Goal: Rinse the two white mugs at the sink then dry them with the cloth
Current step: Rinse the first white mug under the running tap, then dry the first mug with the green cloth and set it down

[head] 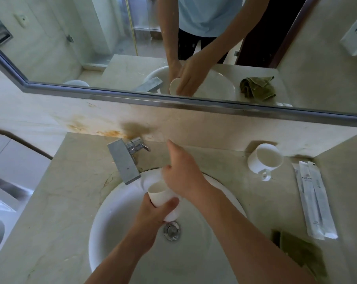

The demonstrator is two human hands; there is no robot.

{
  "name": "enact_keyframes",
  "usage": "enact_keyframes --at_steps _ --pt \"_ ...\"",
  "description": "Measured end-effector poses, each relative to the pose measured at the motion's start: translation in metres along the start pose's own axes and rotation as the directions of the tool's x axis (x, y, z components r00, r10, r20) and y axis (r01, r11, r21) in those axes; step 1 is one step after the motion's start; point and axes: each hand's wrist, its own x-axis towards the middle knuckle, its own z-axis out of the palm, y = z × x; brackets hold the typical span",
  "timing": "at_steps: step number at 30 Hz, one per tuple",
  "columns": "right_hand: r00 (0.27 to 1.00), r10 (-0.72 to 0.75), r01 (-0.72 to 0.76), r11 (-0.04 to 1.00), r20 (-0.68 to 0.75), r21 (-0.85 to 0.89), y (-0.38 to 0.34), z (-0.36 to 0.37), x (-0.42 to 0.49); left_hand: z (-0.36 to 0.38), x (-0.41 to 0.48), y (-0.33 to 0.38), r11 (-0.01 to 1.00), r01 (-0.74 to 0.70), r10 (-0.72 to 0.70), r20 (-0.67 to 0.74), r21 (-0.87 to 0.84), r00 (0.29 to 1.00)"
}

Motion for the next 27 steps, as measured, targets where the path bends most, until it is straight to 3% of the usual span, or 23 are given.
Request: enact_keyframes --at_steps 3,8,13,15,19,27 --pt "0.984 0.006 -0.018 0.997 0.177 0.069 -0.019 0.018 0.03 -0.005 0.01 0.003 0.999 0.004 -0.004 0.0 0.052 1.0" --pt "0.989 0.041 -0.05 0.997 0.14 0.063 -0.018 0.032 0.038 -0.01 0.025 0.013 0.986 0.0 0.005 -0.03 0.164 1.0" --pt "0.973 -0.004 -0.015 0.997 0.23 0.081 -0.013 0.018 0.028 -0.007 0.03 0.017 0.988 -0.029 0.028 0.008 0.15 1.0" --pt "0.987 0.016 -0.025 0.998 0.158 0.06 -0.001 0.004 0.018 -0.001 0.03 0.017 0.986 -0.046 0.042 0.028 0.163 0.999" --pt "0.976 0.161 -0.15 0.985 -0.144 0.083 0.041 -0.025 -0.021 0.021 0.03 0.015 0.983 -0.065 0.054 0.071 0.171 0.996" --pt "0.902 0.33 -0.309 0.944 -0.279 0.12 0.114 -0.072 -0.124 0.114 0.012 0.003 0.961 -0.108 0.027 0.304 0.253 0.952"
